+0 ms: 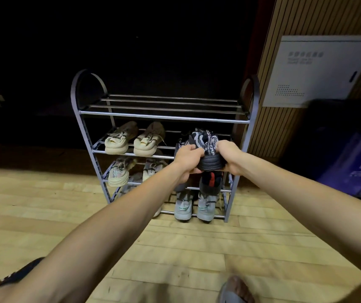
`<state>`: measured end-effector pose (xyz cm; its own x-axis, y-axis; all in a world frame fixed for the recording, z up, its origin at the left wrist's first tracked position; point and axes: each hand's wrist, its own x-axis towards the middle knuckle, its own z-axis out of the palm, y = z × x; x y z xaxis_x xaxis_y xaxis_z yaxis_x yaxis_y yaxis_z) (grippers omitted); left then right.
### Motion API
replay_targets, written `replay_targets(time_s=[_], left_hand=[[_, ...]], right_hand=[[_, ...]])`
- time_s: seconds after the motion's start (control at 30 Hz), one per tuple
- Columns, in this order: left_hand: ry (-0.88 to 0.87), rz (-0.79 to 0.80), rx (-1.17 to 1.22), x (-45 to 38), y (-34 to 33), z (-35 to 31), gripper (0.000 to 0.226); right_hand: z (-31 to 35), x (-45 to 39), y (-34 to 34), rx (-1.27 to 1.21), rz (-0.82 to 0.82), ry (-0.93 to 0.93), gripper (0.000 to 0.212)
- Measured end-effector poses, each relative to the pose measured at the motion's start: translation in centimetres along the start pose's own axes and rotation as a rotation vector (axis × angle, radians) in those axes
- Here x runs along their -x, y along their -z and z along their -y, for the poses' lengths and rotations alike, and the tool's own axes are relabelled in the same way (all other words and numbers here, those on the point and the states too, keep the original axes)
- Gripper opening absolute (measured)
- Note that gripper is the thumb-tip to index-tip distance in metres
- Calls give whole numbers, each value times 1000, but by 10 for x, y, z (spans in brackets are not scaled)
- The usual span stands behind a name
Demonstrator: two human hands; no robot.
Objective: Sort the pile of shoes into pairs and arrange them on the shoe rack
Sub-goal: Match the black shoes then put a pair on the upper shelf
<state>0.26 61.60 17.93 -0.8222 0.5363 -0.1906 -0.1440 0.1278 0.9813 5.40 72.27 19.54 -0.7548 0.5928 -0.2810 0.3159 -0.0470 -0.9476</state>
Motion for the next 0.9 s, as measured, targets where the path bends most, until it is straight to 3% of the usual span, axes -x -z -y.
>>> replay_targets(time_s=[0.13,0.2,0.33,0.57,0.67,0.9], left_hand=[[-69,18,-31,-29,1,4,23],[-65,9,-38,-45,-3,7,27],[-86,-35,-82,-71,-14,16,28],[9,-134,173,-93,-46,23,19],[31,-142,214,-98,-50,25,27],[99,-47,245,-102,-45,38,25]], right_hand=[[9,-29,1,179,15,-3,48],[12,-45,2,194,13,-3,43],[13,-70,4,86,-59,-13,10],[6,-97,23,-119,-147,-126,24],[0,-98,24,-139,-126,-130,27],[-12,-105,27,119,-70,-82,33]])
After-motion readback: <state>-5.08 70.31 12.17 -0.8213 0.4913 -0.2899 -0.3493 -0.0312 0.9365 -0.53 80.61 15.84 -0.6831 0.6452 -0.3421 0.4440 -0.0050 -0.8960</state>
